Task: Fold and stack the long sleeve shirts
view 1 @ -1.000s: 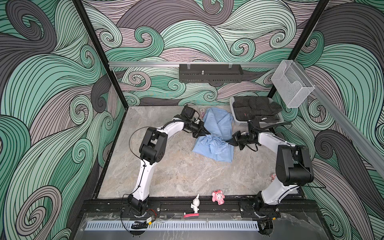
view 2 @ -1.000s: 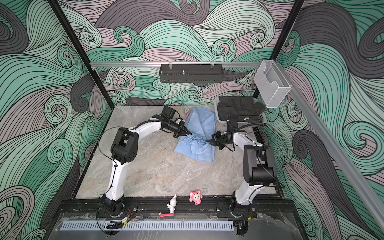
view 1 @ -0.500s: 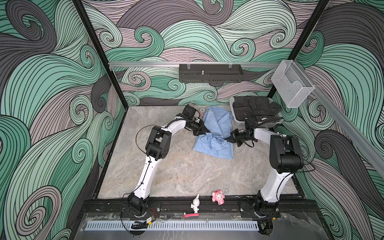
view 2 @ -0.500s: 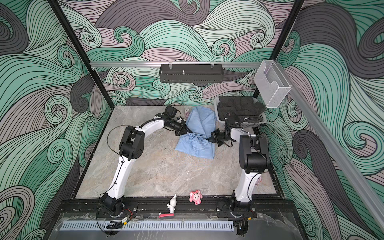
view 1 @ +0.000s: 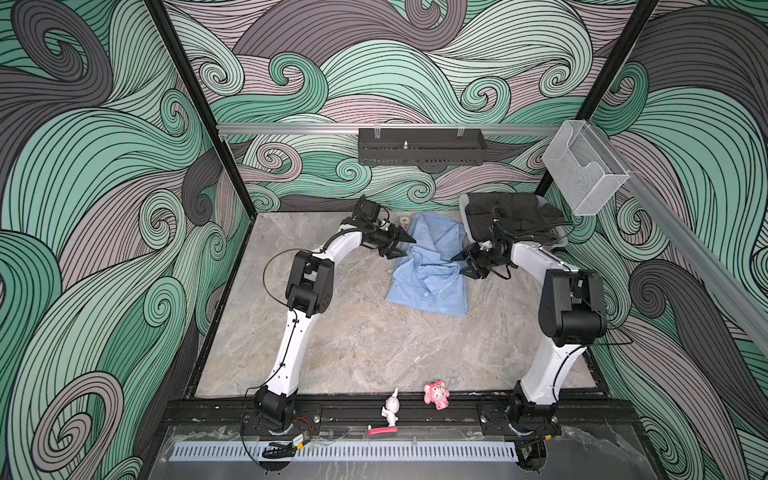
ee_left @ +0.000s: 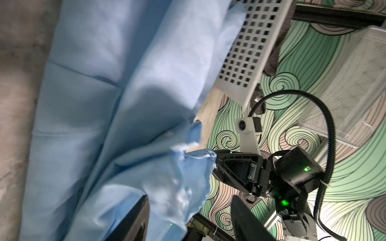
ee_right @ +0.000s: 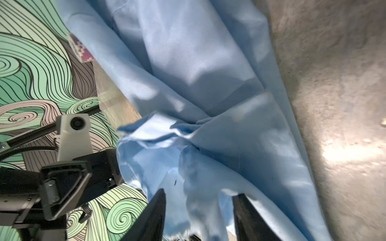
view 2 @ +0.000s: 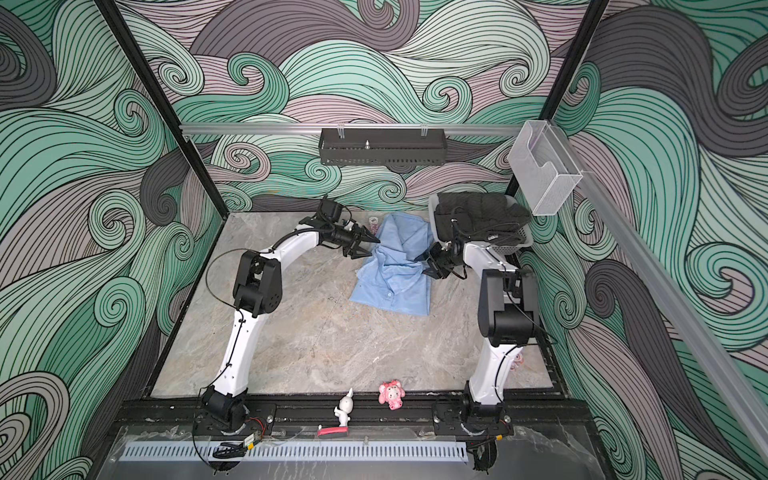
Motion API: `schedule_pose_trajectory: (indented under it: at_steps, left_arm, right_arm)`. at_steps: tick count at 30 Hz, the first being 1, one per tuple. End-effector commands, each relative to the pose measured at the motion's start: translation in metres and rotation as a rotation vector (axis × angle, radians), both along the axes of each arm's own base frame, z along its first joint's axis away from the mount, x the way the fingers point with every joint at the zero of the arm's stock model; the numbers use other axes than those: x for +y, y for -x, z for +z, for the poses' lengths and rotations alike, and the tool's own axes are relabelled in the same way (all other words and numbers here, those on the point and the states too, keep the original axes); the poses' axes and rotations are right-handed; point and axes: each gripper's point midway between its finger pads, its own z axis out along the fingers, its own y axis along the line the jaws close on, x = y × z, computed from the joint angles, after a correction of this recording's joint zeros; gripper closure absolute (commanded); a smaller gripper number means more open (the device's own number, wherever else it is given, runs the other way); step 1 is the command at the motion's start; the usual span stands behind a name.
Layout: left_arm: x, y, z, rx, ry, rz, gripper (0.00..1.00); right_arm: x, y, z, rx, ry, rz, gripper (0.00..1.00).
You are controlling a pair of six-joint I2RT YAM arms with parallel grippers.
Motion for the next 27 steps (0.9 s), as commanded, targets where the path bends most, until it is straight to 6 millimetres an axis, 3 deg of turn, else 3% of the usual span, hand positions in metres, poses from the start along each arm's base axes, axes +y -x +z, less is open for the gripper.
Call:
schedule_pose_trajectory:
  at_steps: [1,4,8,13,17,21,24,27]
  left_arm:
    - [0.005,0.003,0.073,-0.135,0.045,-0.003,0.32]
    - [0.016,0.017,0.08,-0.131,0.022,-0.005,0.32]
    - [0.041,0.047,0.069,-0.123,-0.047,0.002,0.33]
    - [0.078,0.095,0.029,-0.084,-0.204,-0.023,0.36]
    - [0.102,0.123,-0.012,-0.029,-0.327,-0.054,0.47]
    - [0.115,0.128,-0.043,0.021,-0.383,-0.051,0.65]
    - [0.114,0.119,-0.056,0.034,-0.409,-0.054,0.67]
    - [0.109,0.103,-0.062,0.029,-0.41,-0.051,0.7]
  right_arm:
    - [-0.015,0.012,0.027,-0.056,0.12,0.037,0.4]
    - [-0.018,0.023,0.039,-0.077,0.158,0.063,0.39]
    - [-0.018,0.042,0.042,-0.08,0.188,0.101,0.39]
    - [0.002,0.068,0.035,-0.078,0.22,0.217,0.46]
    - [0.01,0.093,0.011,-0.036,0.268,0.285,0.61]
    - [0.014,0.111,-0.013,0.01,0.303,0.331,0.74]
    - [0.019,0.112,-0.027,0.033,0.304,0.344,0.8]
    - [0.023,0.1,-0.034,0.038,0.316,0.355,0.82]
